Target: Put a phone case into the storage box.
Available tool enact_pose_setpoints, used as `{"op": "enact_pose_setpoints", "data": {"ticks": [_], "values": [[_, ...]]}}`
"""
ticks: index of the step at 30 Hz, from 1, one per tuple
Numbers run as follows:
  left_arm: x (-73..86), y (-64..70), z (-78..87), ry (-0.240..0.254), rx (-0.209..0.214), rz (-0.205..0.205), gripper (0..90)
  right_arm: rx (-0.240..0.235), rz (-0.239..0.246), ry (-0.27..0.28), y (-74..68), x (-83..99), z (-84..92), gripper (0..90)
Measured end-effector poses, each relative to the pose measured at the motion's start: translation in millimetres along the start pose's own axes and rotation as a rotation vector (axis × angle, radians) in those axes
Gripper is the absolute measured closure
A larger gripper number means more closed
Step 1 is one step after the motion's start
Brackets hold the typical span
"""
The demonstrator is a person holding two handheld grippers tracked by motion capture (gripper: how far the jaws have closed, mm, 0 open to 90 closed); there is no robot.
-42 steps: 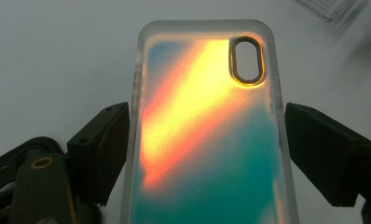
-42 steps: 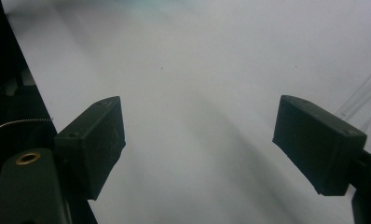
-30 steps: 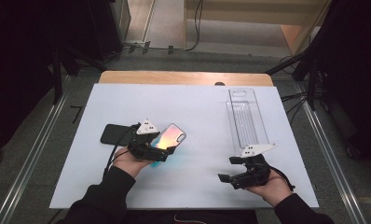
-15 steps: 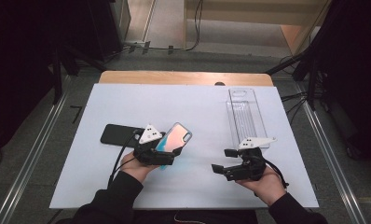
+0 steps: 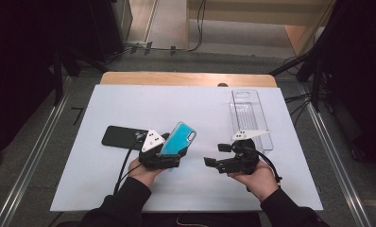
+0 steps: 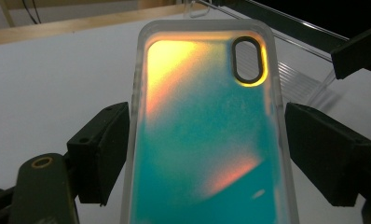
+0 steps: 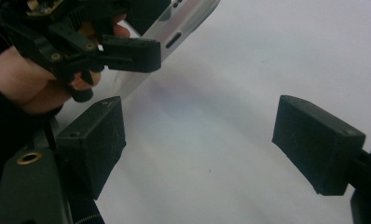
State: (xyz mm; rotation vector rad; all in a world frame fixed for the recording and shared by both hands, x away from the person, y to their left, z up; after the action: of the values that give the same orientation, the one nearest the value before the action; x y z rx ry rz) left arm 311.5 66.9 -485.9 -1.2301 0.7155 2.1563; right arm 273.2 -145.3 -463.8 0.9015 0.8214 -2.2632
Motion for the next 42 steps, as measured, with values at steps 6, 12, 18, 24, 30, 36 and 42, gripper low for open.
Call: {"op": "enact_pose_setpoints", "data": {"ticks": [6,12,18,24,30,36,42], "values": [[0.3,3.3,-3.2,0.033,-0.004,-0.027,17.1,0.023,-0.025,0.028,0.8,-14.3,-4.7,15.1],[-0.9,6.6,-5.3,0.084,-0.020,-0.040,17.1,0.026,-0.041,0.045,1.6,-33.1,-11.0,15.1],[-1.4,9.7,-6.0,0.128,-0.022,-0.040,17.1,0.023,-0.054,0.063,2.3,-46.7,-15.2,15.4],[-1.0,10.2,-6.9,0.152,-0.018,-0.019,17.1,0.016,-0.073,0.067,1.8,-55.4,-19.7,15.5],[-1.8,10.4,-6.6,0.166,-0.023,-0.017,17.1,0.016,-0.071,0.062,2.7,-62.7,-30.6,15.6],[-0.1,10.0,-9.0,0.146,-0.030,-0.022,17.1,0.004,-0.098,0.053,5.6,-65.8,-41.1,20.7],[0.4,11.9,-9.7,0.144,-0.032,-0.027,17.1,-0.009,-0.129,0.048,7.3,-66.5,-48.3,26.0]]}}
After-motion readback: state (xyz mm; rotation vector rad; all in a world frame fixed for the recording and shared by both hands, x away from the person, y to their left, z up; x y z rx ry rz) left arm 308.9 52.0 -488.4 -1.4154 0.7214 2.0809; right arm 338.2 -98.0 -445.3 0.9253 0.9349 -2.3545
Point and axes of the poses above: each handheld gripper's, and its own axes: z roughly backward along the jaws, x roughly out of its underside, y roughly to its right, the point moved 5 cm from there along -z, roughly forward along the jaws, and after that the axes turned 4 degrees about z, right-handed, at the moved point
